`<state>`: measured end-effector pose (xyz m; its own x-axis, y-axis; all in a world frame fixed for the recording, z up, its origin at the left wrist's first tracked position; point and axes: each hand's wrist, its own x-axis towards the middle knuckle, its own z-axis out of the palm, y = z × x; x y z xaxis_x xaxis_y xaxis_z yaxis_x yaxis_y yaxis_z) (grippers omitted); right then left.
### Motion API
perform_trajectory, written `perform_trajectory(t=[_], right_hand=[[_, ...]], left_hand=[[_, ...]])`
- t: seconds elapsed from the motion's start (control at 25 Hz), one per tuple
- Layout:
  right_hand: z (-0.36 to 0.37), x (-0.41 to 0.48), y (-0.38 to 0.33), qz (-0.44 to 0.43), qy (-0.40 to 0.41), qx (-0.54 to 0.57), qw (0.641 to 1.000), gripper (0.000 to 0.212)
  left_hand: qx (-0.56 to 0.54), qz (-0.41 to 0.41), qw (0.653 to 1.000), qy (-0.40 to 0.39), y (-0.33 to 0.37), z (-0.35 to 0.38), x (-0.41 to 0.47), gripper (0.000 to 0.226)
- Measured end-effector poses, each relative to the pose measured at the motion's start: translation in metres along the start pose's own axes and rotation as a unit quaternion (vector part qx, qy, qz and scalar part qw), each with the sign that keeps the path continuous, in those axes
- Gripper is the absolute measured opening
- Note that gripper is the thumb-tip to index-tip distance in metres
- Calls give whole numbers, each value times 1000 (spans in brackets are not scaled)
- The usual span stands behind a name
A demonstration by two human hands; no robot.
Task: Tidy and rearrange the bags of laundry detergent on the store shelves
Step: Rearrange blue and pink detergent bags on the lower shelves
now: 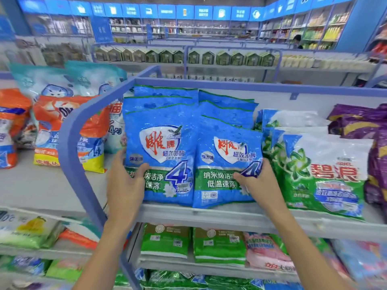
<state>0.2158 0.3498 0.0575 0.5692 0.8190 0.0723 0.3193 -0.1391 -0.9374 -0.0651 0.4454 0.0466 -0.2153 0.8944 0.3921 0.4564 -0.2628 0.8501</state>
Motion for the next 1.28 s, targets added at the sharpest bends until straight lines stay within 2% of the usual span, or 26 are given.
perform_trajectory(t=[0.08, 0.16, 0.2, 0.28, 0.36, 0.44, 0.6, 0.72, 0.84, 0.96, 1.04, 1.16, 1.28], right_hand=[[-1, -7, -5, -5, 4, -57, 998, 80], [1, -15, -3, -98, 37, -187, 977, 112], [3, -19, -5, -161, 29, -259, 952, 115], [13, -24, -8, -234, -52, -357, 903, 102], [26, -26, -8, -229, -112, -414, 874, 99], [36, -25, -3, -200, -107, -458, 859, 110], [44, -8, -3, -107, -127, -471, 866, 130], [46, 17, -13, -128, -143, -431, 882, 134], [51, 7, -10, -142, -131, -432, 881, 121], [57, -13, -1, -120, -117, -422, 891, 104], [58, -13, -6, -96, -150, -415, 892, 114], [58, -6, -16, -61, -199, -416, 885, 147], [66, 3, -18, -46, -171, -432, 884, 158]], left_hand=[[42, 11, 998, 37, -4, 4, -10, 64], [90, 91, 992, 19, 1, 4, -17, 82], [100, 140, 985, -27, 7, 4, -21, 91], [117, 166, 969, -141, 18, 4, -28, 110], [193, 166, 951, -173, 19, 11, -31, 129], [252, 147, 938, -185, 19, 18, -29, 137], [263, 76, 930, -246, 19, 23, -9, 143], [236, 77, 934, -259, 21, 26, 1, 140], [226, 85, 935, -259, 23, 24, -1, 140], [252, 79, 926, -269, 21, 20, -10, 147], [284, 68, 917, -272, 19, 18, -12, 152], [282, 53, 915, -283, 18, 23, -8, 154], [263, 60, 917, -294, 16, 27, 1, 153]])
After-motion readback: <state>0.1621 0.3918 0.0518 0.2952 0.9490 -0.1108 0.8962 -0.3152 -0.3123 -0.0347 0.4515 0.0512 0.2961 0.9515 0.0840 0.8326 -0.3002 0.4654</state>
